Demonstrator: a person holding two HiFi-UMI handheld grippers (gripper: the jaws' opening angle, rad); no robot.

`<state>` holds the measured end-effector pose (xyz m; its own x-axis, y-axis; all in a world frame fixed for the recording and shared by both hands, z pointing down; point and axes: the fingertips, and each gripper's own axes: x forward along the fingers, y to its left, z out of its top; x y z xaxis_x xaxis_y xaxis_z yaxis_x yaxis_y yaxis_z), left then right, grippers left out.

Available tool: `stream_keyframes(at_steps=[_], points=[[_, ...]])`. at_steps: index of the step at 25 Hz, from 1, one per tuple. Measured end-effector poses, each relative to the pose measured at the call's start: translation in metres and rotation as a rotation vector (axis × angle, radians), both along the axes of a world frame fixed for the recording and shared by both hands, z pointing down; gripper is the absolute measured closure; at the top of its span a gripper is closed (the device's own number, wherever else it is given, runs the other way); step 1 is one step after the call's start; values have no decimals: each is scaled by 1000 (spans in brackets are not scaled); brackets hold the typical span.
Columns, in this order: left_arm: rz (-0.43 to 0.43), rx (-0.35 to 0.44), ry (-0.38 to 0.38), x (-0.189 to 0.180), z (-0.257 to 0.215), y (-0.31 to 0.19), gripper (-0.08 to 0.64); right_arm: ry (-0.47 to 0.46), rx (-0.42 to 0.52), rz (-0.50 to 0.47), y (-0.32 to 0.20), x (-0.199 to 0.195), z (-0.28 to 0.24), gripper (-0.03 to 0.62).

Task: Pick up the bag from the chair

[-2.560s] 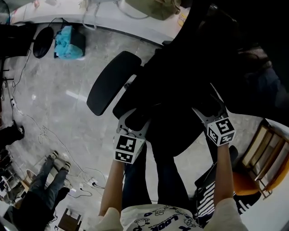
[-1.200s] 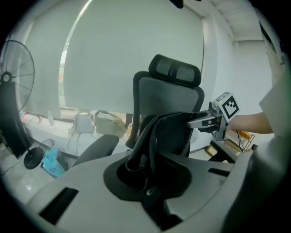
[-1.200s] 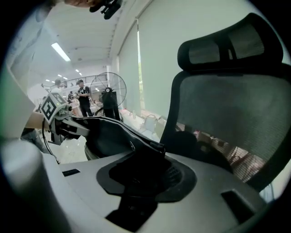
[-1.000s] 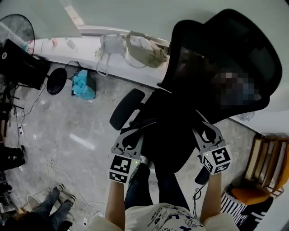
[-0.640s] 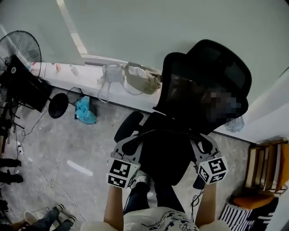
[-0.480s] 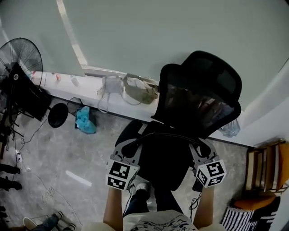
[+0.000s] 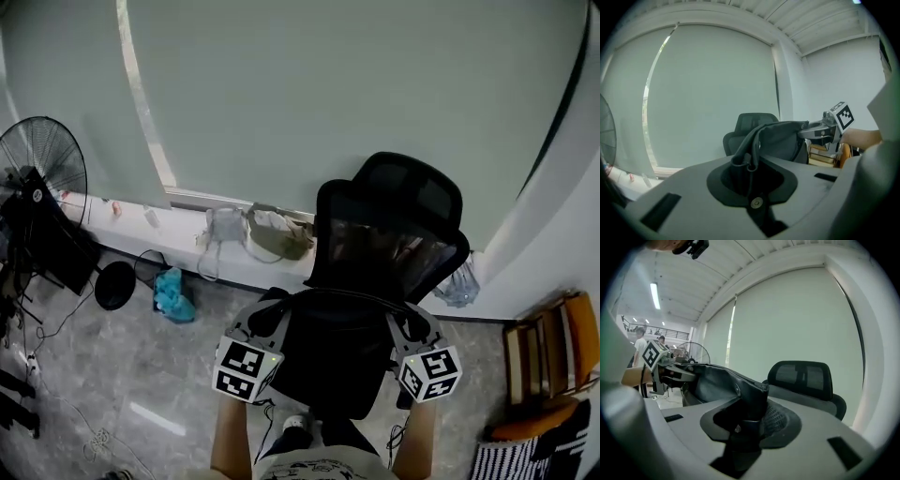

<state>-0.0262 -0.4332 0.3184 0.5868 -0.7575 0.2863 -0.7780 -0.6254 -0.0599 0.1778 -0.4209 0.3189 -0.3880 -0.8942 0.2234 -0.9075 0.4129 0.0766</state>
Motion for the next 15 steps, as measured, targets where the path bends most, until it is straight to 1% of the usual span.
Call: stream_keyframes(at_steps=[4,8,15], points=[[18,36,-2,-1,-22,1,518,-7,41,24,6,-1,-21,463],[33,55,-1,-2,-39,2,518,-6,76,43,11,-2,-39,463],[47,95,-17,-2,-59,3,518,-21,102,62,17,-3,-55,465]])
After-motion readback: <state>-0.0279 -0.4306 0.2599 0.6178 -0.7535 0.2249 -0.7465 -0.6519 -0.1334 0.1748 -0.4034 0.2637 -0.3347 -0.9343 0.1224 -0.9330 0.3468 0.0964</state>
